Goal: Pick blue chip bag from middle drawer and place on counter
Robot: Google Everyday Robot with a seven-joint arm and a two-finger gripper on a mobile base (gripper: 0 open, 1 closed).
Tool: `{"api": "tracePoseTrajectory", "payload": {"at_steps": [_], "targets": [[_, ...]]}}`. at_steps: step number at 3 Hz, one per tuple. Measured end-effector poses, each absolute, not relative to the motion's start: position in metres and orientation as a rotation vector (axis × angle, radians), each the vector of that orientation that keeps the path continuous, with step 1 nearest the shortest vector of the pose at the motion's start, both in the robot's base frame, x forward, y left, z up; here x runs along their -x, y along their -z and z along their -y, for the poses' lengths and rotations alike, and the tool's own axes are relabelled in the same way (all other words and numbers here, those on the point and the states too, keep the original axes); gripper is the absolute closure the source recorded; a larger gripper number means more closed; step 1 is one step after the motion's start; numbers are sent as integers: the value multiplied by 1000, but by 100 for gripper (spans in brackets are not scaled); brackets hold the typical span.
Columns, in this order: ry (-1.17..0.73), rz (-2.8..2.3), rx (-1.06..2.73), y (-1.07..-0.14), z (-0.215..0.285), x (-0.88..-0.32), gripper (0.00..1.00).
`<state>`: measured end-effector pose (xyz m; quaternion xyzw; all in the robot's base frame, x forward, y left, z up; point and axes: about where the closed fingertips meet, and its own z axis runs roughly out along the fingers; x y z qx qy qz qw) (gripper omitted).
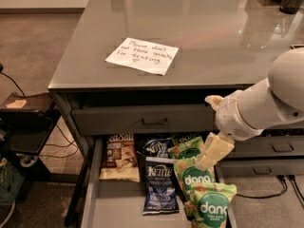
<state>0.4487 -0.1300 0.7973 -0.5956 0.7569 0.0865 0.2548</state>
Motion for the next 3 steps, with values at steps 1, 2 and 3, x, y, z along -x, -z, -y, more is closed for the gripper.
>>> {"api": "tracePoseTrajectory", "payload": {"at_steps": [1, 2, 3], "targets": [[-242, -2026, 1623, -790, 128, -446, 0], [-276, -1963, 1657, -751, 110, -436, 0], [-284, -1887, 1724, -703, 76, -435, 0]]}}
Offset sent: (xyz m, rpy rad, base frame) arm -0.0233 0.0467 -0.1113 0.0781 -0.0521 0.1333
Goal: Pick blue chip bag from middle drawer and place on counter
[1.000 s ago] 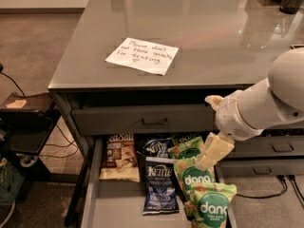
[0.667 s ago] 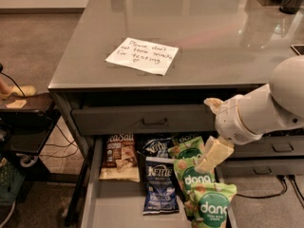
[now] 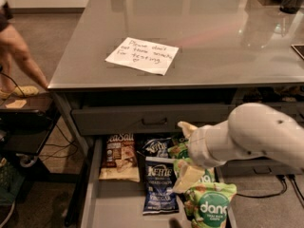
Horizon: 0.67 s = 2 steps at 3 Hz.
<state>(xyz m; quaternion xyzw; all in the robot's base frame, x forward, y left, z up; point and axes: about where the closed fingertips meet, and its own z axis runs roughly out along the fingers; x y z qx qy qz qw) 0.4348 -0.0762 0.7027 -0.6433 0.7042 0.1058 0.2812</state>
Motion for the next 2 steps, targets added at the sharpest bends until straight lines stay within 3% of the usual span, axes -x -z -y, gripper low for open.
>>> {"api": "tracePoseTrajectory", "payload": {"at_steps": [1, 2], "targets": [[-289, -1793, 1780, -626, 21, -455, 0], [-289, -1793, 1780, -626, 21, -455, 0]]}}
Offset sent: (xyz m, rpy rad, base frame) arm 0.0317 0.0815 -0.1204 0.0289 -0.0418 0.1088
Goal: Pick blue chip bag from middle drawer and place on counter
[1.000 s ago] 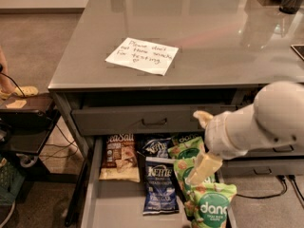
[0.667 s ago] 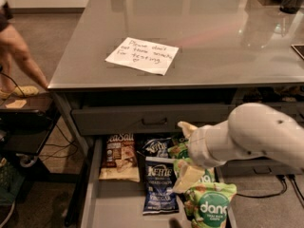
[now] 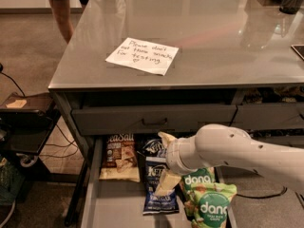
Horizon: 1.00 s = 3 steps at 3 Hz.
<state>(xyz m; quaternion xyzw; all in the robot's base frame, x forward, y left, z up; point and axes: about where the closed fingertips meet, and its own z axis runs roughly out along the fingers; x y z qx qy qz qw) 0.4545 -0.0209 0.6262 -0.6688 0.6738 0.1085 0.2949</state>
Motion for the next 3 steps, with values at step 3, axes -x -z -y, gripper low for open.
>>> {"api": "tracePoseTrajectory", "payload": {"at_steps": [3], "targets": [[-206, -1879, 1818, -516, 30, -477, 0]]}}
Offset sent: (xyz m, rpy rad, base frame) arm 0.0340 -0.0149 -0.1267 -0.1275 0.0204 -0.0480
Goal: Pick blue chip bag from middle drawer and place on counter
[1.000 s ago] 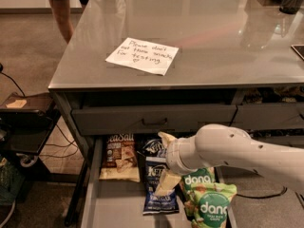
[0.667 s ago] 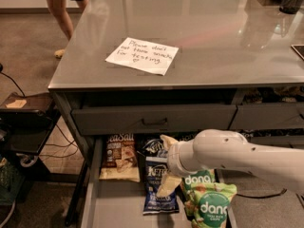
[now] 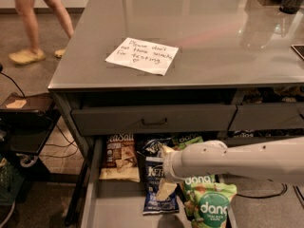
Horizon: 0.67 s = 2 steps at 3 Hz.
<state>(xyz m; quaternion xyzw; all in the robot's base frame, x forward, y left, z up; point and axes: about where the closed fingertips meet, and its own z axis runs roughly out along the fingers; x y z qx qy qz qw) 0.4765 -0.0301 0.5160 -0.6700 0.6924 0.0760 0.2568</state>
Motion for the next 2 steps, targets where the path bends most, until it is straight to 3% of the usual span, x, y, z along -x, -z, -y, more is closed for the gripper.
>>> {"api": "tracePoseTrajectory", "payload": {"at_steps": [2], "targets": [[-206, -1872, 1835, -466, 28, -476, 0]]}}
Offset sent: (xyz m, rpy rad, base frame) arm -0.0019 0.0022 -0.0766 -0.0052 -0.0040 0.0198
